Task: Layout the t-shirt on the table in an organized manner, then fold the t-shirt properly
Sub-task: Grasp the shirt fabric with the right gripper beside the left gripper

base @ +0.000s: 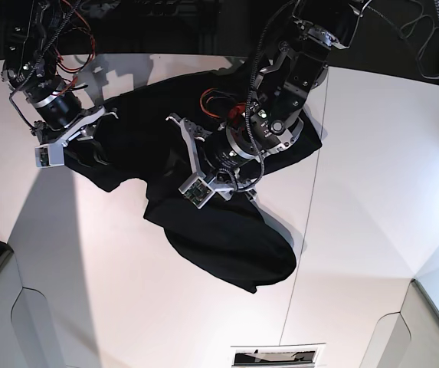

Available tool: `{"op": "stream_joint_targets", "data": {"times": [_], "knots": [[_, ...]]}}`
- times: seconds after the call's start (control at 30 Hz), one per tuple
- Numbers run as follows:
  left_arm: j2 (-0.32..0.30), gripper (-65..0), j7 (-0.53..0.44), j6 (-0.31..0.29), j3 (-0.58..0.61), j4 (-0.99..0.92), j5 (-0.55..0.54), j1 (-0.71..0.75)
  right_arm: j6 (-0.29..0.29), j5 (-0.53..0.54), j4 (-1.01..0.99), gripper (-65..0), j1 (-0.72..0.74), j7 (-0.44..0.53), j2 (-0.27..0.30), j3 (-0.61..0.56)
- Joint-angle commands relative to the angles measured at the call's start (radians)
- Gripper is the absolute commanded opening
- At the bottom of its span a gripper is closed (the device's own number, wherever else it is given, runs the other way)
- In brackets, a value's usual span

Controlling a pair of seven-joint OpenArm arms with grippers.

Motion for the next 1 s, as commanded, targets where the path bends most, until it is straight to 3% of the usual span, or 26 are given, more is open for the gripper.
{"op": "stream_joint_targets", "data": {"times": [0.0, 0.03, 0.1, 0.27, 0.3, 0.43, 0.47, 0.73, 0.83, 0.97], "knots": [[0.006, -31.4, -0.020, 0.000, 0.002, 0.005, -0.006, -0.015, -0.007, -0.003, 0.006, -42.6, 0.021, 0.027, 0.008, 0.005], [0.005, -31.5, -0.021, 0.000, 0.002, -0.005, -0.005, -0.018, -0.007, -0.021, -0.005, -46.6, 0.032, 0.026, 0.010, 0.005], [0.005, -31.5, -0.031, 0.000, 0.002, -0.015, -0.001, -0.016, -0.006, -0.055, -0.037, -63.2, 0.049, 0.023, 0.011, 0.005], [0.005, -32.6, -0.031, 0.000, 0.002, -0.016, 0.002, -0.011, -0.002, -0.064, -0.117, -65.0, 0.053, 0.024, 0.011, 0.005], [0.005, -36.2, -0.031, 0.000, 0.002, -0.016, 0.003, -0.011, -0.002, -0.064, -0.132, -65.0, 0.053, 0.024, 0.011, 0.005], [0.005, -63.4, -0.042, 0.000, 0.002, -0.016, 0.009, -0.012, -0.002, -0.065, -0.188, -65.0, 0.053, 0.036, 0.011, 0.005], [0.005, -65.0, -0.049, 0.000, 0.002, -0.016, 0.009, -0.012, -0.002, -0.065, -0.196, -65.0, 0.053, 0.035, 0.011, 0.005], [0.005, -65.0, -0.048, -0.005, 0.002, 0.000, -0.018, -0.014, -0.003, -0.109, -0.248, -65.0, 0.053, 0.064, 0.011, 0.005], [0.005, -63.4, 0.015, -0.064, 0.002, 0.047, -0.106, -0.014, -0.003, -0.109, -0.254, -65.0, 0.053, 0.074, 0.011, 0.005], [0.006, -33.2, 0.060, -0.068, 0.002, 0.128, -0.162, -0.013, -0.003, -0.109, -0.254, -65.0, 0.053, 0.074, 0.011, 0.005]]}}
